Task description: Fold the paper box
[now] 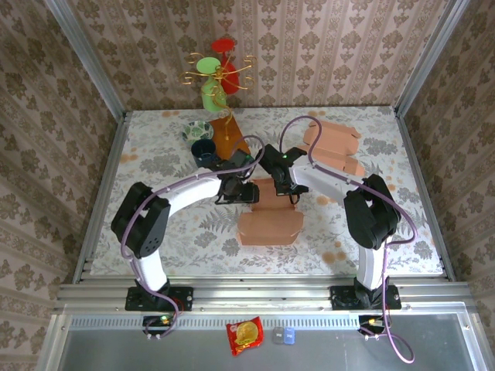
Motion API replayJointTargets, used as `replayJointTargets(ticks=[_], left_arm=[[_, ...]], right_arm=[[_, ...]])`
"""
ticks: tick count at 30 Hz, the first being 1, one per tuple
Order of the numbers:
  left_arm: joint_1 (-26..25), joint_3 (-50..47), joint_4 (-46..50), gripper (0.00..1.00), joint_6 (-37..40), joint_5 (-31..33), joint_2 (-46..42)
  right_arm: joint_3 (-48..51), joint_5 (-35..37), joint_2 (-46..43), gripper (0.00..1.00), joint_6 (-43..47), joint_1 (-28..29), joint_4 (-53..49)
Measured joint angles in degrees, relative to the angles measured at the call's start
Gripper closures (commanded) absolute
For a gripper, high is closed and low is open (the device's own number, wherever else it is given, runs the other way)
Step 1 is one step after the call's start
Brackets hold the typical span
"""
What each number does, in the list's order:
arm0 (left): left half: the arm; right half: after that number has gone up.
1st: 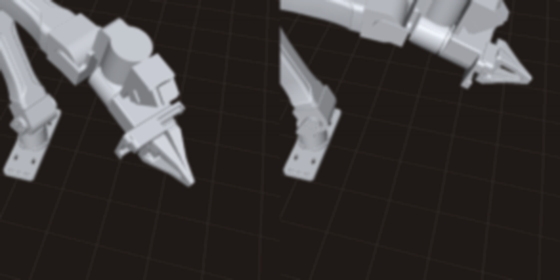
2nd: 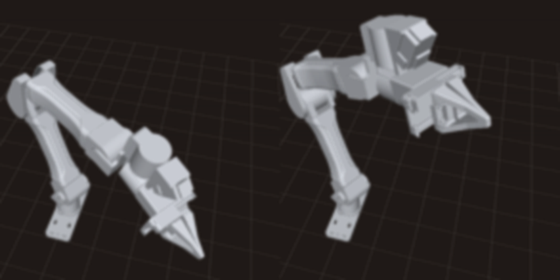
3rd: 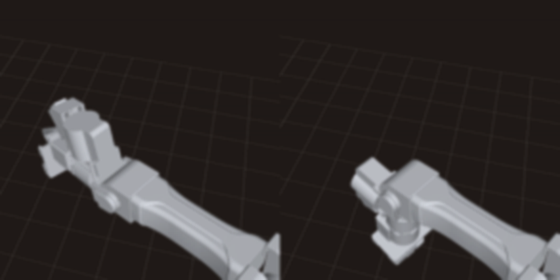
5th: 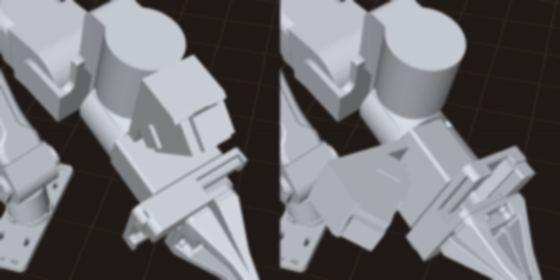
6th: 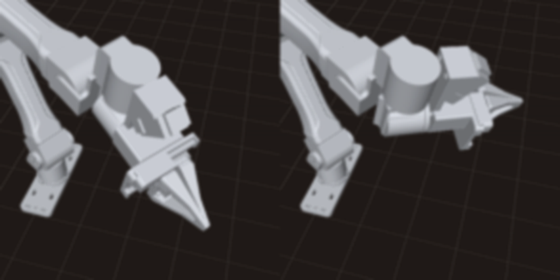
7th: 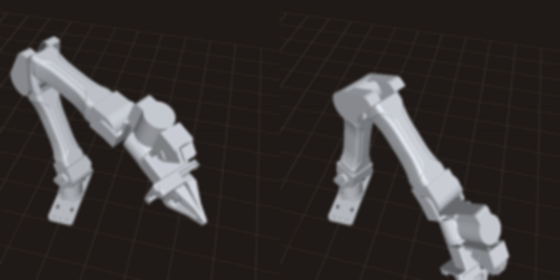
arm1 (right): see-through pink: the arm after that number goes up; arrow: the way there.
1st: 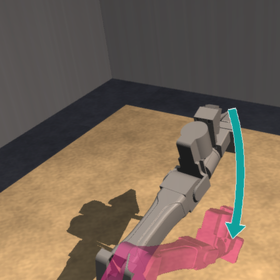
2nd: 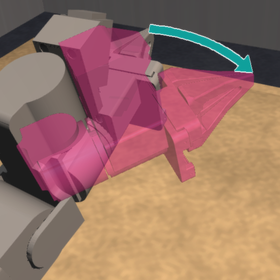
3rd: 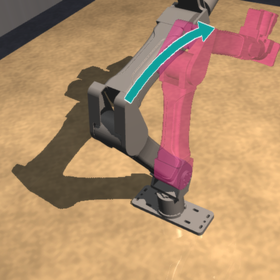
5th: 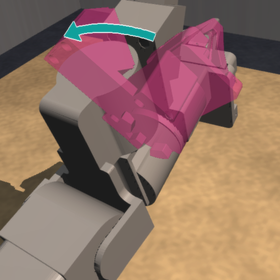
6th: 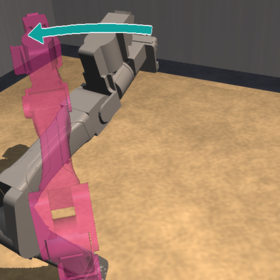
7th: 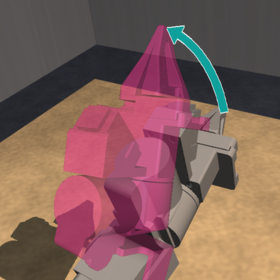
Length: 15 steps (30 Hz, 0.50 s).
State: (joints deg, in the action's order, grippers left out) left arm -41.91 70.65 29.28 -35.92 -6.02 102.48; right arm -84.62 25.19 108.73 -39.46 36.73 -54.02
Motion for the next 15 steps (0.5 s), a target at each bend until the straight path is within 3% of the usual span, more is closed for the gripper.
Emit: replayJointTargets(ticks=[7,15], left_arm=[[1.51,1.81,-2.03,0.58,2.27,-1.29,1.51],[1.46,4.28,-2.03,0.82,5.11,-0.59,4.96]], right_arm=[[0.0,0.04,0.11,1.0,-0.02,1.31,0.0],[0.0,0.04,0.15,1.0,0.0,1.36,-0.13]])
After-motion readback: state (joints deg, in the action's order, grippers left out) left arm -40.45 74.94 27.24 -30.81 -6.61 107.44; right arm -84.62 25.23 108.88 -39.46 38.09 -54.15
